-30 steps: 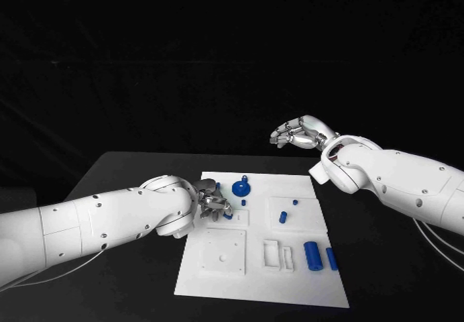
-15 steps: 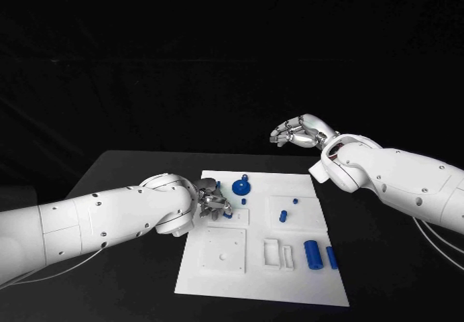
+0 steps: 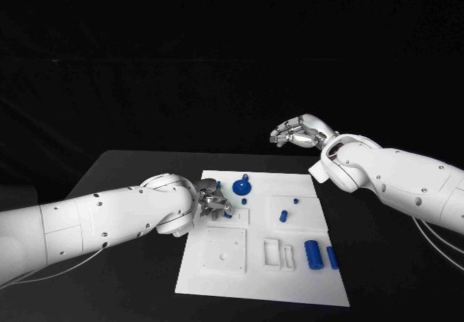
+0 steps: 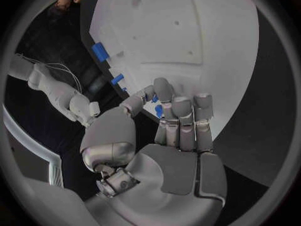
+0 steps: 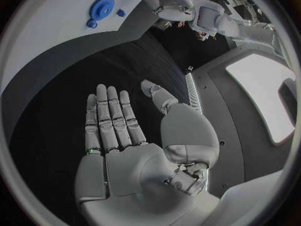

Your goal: Assemble the parts on the task board

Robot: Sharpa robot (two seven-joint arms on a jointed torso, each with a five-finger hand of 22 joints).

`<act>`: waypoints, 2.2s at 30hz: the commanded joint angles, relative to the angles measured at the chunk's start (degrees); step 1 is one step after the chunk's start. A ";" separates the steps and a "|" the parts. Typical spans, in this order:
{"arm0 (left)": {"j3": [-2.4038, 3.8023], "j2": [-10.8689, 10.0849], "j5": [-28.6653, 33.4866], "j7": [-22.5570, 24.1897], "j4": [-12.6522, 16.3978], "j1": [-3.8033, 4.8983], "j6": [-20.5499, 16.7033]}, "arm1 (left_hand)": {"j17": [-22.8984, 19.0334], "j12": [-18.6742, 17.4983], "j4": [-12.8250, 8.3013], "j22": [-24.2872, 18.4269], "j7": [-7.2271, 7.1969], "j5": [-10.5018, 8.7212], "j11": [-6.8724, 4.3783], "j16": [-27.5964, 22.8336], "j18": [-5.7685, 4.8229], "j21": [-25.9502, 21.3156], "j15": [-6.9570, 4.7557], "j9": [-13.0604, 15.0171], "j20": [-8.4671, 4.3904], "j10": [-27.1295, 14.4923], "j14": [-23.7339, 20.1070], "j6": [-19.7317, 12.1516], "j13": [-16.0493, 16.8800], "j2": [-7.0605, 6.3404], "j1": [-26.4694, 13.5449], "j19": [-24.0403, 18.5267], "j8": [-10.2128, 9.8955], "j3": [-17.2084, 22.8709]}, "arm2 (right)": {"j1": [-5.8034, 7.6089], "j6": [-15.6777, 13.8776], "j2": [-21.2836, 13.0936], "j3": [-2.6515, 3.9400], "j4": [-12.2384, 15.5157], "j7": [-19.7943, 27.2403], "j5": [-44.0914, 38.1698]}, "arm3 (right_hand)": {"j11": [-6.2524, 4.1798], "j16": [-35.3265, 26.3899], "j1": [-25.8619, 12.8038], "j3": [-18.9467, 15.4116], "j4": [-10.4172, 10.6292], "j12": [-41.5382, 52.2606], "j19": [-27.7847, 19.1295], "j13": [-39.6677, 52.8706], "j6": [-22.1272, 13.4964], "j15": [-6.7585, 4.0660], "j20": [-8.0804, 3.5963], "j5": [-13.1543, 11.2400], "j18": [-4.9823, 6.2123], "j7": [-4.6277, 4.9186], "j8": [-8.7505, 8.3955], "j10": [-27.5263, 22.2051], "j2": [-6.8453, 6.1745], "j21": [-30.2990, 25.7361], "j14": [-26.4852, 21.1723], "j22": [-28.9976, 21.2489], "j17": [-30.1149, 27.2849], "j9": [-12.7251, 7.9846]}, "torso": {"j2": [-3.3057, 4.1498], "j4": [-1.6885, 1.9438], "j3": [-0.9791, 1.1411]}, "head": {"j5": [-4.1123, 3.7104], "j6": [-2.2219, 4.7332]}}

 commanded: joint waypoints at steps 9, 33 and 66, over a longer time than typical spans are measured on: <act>-0.17 0.60 -0.06 0.19 -0.06 -0.23 1.40 | 0.08 1.73 0.72 0.33 -5.56 -1.42 -0.66 1.31 0.10 0.44 -2.95 1.18 -7.25 -0.24 2.29 11.01 0.78 -0.10 0.47 0.61 0.87 -0.12 | 0.02 0.91 0.13 0.04 -0.09 0.15 -0.03 | -0.04 -0.35 -0.38 -0.33 -0.01 -0.88 -0.45 -0.38 -0.15 -0.13 0.26 1.94 0.62 0.09 0.37 0.93 -0.03 -0.37 0.45 0.28 -0.27 -0.37 | 0.01 -0.01 0.03 | 0.11 0.12; -0.16 1.78 -2.96 -0.41 -0.45 -0.23 3.89 | -0.28 3.07 0.37 0.70 -5.67 -1.13 -0.79 2.25 0.29 0.73 -3.08 1.69 -7.27 -0.82 2.11 10.88 1.20 0.30 1.43 0.67 1.31 0.15 | 0.01 1.24 0.36 0.03 -0.19 0.10 0.05 | -0.03 -0.42 -0.46 -0.39 0.05 -1.11 -0.52 -0.46 -0.16 -0.10 0.35 2.52 0.67 0.10 0.44 1.07 -0.06 -0.40 0.43 0.36 -0.36 -0.51 | -0.01 -0.02 0.00 | 0.23 -0.07; -0.08 0.43 -2.10 -1.20 -0.40 -0.24 0.52 | -2.65 1.97 9.65 0.56 -4.56 -12.48 0.06 1.33 0.57 -0.28 -2.27 2.28 -7.09 -3.04 0.16 6.93 -0.62 -11.63 -5.03 -0.55 0.04 -5.98 | -0.16 1.30 0.16 0.03 -0.50 0.13 0.10 | 0.02 -0.54 -0.65 -0.58 0.06 -1.39 -0.70 -0.53 -0.28 -0.04 0.43 2.65 0.70 0.14 0.44 1.09 -0.17 -0.49 0.30 0.43 -0.47 -0.66 | 0.07 -0.09 -0.17 | -0.40 0.37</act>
